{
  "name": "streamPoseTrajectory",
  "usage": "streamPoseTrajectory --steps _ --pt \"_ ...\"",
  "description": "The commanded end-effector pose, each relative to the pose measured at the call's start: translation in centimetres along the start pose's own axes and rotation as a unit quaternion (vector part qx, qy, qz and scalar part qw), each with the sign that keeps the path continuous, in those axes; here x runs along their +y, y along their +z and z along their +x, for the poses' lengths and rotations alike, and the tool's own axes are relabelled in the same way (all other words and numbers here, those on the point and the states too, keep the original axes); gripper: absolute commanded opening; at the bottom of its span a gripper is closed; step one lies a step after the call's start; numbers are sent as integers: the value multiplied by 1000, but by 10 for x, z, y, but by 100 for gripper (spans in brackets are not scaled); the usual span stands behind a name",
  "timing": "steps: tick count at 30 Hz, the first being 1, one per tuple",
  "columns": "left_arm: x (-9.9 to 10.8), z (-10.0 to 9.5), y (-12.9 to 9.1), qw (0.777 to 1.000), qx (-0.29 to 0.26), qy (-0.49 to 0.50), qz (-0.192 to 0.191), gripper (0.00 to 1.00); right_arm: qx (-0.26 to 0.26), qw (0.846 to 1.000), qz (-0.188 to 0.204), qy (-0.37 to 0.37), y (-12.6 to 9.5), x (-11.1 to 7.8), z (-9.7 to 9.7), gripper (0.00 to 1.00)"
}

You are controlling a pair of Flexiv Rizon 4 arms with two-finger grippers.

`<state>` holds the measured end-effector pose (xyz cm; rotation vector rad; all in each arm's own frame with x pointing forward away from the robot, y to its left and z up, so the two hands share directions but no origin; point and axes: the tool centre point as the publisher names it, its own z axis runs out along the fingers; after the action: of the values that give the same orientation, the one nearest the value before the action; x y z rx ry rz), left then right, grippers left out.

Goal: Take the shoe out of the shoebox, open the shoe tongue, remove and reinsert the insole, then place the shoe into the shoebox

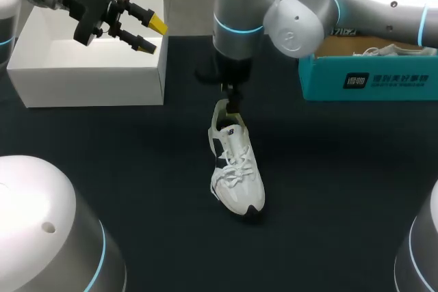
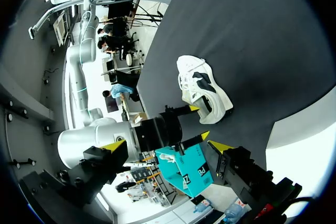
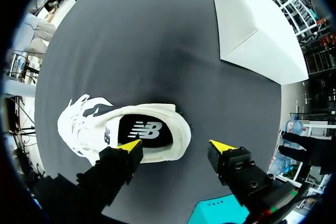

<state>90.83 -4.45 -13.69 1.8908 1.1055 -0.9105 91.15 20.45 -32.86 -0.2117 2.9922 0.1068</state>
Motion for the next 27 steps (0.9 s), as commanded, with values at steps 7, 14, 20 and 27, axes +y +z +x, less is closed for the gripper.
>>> streamPoseTrajectory --steps 7,14,20,27 --pt "-1 0 -1 1000 1 0 0 100 17 1000 0 -6 22 4 -9 79" --pt "-1 0 -1 1000 1 0 0 100 24 1000 -2 -12 34 11 -12 80" --pt "-1 0 -1 1000 1 0 0 100 40 999 4 -8 46 10 -9 73" --pt "-1 0 -1 1000 1 0 0 100 52 999 14 -2 55 7 -7 56"
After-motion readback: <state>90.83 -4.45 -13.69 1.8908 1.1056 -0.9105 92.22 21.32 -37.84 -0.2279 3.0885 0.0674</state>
